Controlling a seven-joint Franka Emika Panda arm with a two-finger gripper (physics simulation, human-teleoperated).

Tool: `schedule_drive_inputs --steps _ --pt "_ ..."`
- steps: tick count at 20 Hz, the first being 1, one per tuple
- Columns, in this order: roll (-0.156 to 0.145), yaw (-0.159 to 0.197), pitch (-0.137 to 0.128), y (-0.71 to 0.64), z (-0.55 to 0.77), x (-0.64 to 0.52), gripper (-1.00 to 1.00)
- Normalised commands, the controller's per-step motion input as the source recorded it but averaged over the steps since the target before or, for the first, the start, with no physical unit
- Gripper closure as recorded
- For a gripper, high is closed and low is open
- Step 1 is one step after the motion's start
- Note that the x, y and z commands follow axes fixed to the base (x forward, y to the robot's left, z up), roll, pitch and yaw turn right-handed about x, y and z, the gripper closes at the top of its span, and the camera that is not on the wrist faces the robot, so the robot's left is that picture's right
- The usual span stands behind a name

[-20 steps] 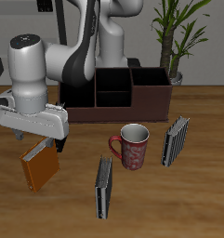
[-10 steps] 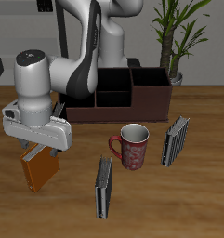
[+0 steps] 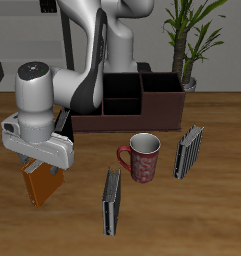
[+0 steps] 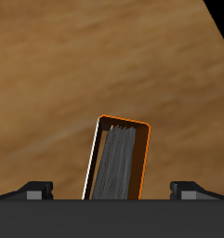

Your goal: Place the orange book into the back desk caddy's back compartment

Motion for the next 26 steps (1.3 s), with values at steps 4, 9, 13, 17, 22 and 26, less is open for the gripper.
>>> schedule_drive_inputs --steps 4,9,13,17,22,26 --pt "-0.018 -0.041 0.032 -0.04 -0.24 0.05 -1.0" --pt "0.015 0.01 0.016 0.04 -0.18 0.01 1.0" --pt "-0.016 -0.021 0.005 0.0 -0.03 0.01 1.0" --pt "0.015 0.015 -0.023 0.07 0.24 0.02 1.0" --pt "0.006 0.041 -0.056 0.14 0.57 -0.06 1.0" --pt "0.019 0.078 -0.072 0.16 0.76 -0.14 1.0"
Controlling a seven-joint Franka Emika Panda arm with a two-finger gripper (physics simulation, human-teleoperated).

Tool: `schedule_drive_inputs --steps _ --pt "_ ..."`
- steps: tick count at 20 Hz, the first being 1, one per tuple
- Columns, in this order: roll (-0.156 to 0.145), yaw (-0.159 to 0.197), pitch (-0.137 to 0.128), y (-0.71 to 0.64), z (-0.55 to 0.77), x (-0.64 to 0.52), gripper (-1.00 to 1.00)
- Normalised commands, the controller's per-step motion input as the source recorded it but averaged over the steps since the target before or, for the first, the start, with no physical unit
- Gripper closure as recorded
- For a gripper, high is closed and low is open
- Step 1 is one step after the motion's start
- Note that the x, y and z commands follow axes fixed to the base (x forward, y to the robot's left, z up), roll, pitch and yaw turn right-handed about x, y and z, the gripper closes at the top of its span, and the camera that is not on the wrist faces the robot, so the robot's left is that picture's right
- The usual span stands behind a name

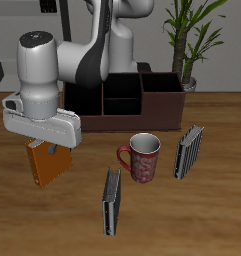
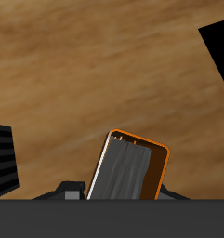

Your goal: Place the orange book into the back desk caddy's back compartment

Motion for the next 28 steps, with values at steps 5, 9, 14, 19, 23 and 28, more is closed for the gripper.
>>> schedule_drive_inputs --steps 5,9,14,19,23,28 --pt "-0.001 0.08 -0.066 0.18 0.73 -0.22 1.0" --pt "0.019 0.047 -0.057 0.29 0.67 -0.38 1.0" --pt "0.027 0.061 -0.061 0.23 0.61 -0.45 1.0" --pt "0.005 0.035 -0.021 0.11 0.39 -0.36 1.0" --pt "0.021 0.068 -0.014 0.12 0.39 -0.36 1.0" --pt "-0.008 0.066 -0.006 0.16 0.34 -0.46 1.0"
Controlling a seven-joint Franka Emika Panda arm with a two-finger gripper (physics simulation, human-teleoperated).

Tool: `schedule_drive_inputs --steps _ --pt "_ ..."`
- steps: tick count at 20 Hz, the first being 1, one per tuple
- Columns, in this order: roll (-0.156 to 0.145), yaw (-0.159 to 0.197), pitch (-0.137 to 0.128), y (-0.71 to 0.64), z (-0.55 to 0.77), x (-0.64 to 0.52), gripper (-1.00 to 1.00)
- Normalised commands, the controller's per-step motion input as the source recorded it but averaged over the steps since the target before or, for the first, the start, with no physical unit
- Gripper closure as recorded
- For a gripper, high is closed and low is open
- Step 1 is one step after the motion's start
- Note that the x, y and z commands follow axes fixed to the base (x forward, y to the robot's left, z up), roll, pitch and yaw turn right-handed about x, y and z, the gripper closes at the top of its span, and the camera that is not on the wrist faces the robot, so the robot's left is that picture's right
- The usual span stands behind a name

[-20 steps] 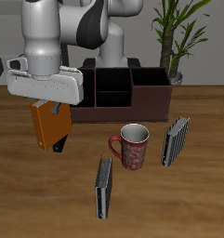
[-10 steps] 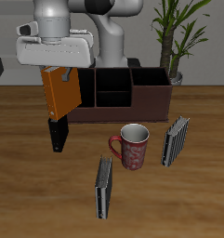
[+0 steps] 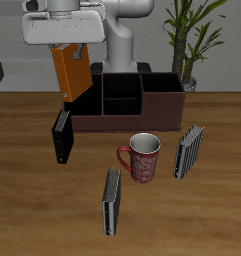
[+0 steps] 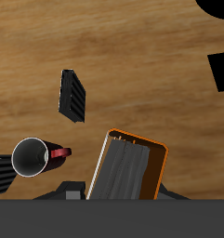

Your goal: Place the orange book into the back desk caddy's back compartment

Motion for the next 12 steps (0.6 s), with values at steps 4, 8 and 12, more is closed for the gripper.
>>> schedule_drive_inputs --steps 4,8,12 --pt "0.039 0.063 -0.027 0.2 0.26 -0.47 1.0" --pt "-0.025 0.049 -0.037 0.11 0.18 -0.49 1.0" --pt "-0.036 0.019 0.02 0.08 0.03 -0.36 1.0"
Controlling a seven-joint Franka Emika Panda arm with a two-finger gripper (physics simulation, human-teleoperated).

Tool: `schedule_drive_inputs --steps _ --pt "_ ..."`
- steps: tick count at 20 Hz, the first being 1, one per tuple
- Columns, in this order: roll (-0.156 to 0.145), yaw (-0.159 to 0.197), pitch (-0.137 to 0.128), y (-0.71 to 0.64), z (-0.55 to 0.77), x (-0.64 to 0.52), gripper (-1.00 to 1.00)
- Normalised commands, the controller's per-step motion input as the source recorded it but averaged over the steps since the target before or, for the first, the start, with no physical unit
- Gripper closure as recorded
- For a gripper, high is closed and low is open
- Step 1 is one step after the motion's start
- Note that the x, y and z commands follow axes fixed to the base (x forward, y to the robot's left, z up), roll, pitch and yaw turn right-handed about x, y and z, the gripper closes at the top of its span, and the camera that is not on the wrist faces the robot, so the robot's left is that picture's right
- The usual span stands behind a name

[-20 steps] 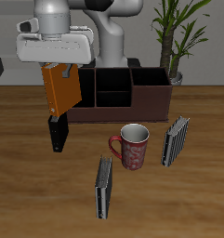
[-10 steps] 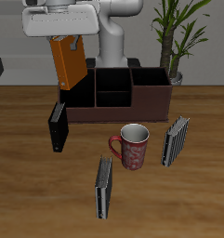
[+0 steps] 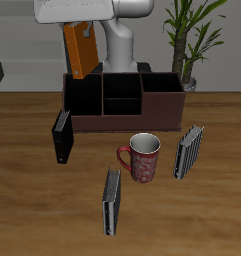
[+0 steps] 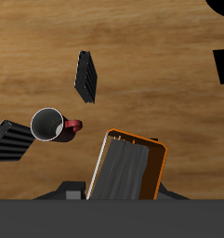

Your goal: Place the orange book into the back desk caddy's back compartment

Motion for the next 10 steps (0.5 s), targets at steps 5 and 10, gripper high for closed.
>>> schedule_drive_inputs --steps 5,10 --pt "-0.042 0.019 0.008 0.15 0.02 -0.42 1.0" --pt "0.024 0.073 -0.022 0.27 0.06 -0.46 1.0"
